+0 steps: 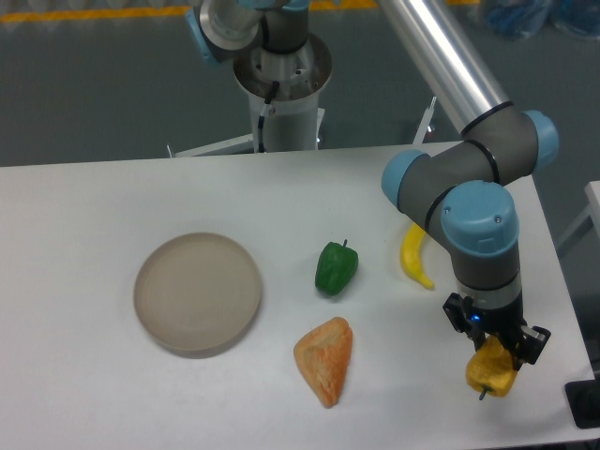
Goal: Place the yellow pepper on the plate
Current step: 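Hold the yellow pepper in the gripper above the table edge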
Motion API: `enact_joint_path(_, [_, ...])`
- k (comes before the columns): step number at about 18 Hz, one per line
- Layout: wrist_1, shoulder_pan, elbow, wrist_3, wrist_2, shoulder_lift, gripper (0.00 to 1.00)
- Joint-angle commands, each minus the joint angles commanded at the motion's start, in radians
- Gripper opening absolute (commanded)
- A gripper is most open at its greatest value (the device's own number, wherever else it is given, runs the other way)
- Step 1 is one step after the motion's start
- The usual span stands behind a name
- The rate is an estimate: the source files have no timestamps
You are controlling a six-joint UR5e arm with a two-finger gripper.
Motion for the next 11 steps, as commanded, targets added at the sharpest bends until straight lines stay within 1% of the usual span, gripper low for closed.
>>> enact_joint_path(5, [-0.002, 0.002, 0.002, 0.000, -0.002, 0.005, 0.31])
enact_joint_path(6, [-0.002, 0.002, -0.011, 0.002, 0.000, 0.012, 0.31])
enact_joint_path(8, [-0.006, 0.003, -0.012, 0.002, -0.002, 0.015, 0.31])
enact_joint_path(11, [-0.012, 0.005, -0.014, 0.000, -0.021, 0.023, 0.31])
